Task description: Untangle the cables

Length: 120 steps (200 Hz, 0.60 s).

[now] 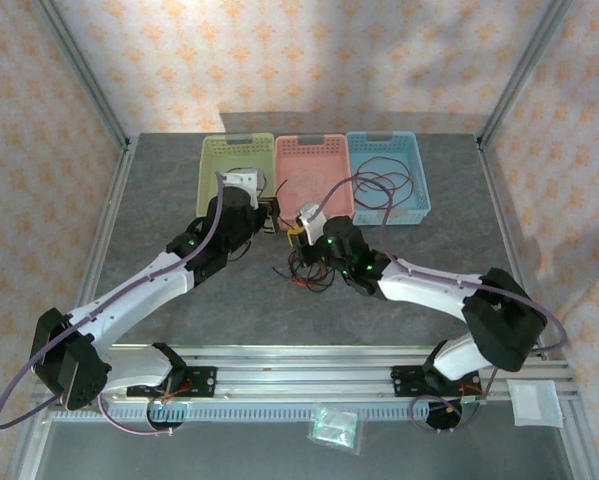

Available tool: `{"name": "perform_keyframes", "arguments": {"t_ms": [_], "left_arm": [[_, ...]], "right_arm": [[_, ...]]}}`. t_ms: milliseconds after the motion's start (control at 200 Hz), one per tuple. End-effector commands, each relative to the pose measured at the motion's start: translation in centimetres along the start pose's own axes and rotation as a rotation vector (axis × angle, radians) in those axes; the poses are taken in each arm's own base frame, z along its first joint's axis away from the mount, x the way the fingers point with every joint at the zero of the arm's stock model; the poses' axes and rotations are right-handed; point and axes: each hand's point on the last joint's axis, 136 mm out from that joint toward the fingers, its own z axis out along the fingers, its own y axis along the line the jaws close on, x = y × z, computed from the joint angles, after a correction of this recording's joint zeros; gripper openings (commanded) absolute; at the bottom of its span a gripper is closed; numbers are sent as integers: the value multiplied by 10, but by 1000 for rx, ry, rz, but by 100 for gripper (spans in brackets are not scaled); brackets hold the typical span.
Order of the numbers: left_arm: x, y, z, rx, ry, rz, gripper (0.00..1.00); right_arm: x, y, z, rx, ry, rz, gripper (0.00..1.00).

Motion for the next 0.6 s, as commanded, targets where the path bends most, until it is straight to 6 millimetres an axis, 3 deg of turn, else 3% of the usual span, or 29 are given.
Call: {"name": "perform_keyframes", "arguments": {"t_ms": [0,160,220,396,596], "left_arm": [[-19,-10,-7,26,-36,-18,16],[-34,-1,-23,-25,-101,1,49],[-38,4,-28,-45,-118,10,57],[-37,-4,-26,-3,-108,38,60],[-15,-18,-10,94,-33,53,64]], "right_arm": [[-25,-22,-19,140,-80,65,0],[-43,-57,-49,337,-138,165,0],[-52,-59,-56,343,-141,183,0],[-86,-54,-82,311,-193,210,0],[-130,-52,-119,296,-282,177,0]]}}
